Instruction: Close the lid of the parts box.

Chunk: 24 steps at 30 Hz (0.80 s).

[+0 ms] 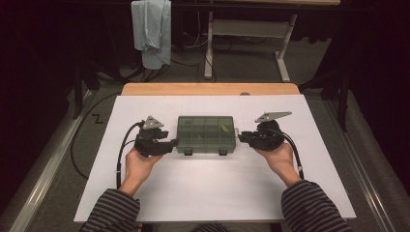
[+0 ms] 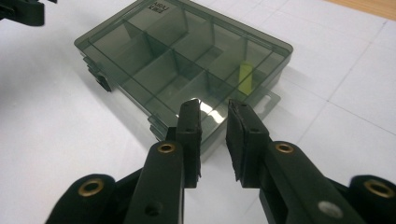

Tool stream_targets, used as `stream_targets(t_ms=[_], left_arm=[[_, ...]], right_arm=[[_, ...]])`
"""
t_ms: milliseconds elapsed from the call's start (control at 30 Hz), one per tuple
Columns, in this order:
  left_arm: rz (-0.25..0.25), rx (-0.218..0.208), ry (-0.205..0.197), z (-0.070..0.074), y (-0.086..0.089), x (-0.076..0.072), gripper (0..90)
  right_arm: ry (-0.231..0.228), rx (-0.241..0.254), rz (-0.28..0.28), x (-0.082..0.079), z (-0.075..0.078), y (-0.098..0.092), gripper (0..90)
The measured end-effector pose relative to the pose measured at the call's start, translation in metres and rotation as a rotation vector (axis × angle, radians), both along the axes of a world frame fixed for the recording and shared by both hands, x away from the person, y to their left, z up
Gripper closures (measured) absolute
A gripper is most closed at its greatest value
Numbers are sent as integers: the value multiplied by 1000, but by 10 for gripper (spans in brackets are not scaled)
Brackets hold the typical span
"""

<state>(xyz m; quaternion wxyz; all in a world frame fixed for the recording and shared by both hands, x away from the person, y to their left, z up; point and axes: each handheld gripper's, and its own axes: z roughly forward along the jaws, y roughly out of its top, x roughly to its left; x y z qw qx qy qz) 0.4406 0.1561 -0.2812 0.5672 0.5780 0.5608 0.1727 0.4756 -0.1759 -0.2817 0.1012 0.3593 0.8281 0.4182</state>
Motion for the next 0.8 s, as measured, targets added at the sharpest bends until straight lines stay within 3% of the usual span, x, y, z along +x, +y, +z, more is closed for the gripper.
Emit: stream_targets(t_ms=[300, 500, 667, 800], left_arm=[[10, -15, -63, 5, 8, -16, 441], [9, -15, -86, 8, 13, -24, 444], [9, -29, -109, 9, 17, -31, 442], [14, -46, -119, 7, 20, -34, 438]], right_arm=[[-30, 28, -28, -15, 1, -23, 710], [-48, 49, -52, -24, 2, -37, 689], [-91, 61, -55, -34, 2, -45, 673], [-94, 82, -62, -39, 1, -51, 646]])
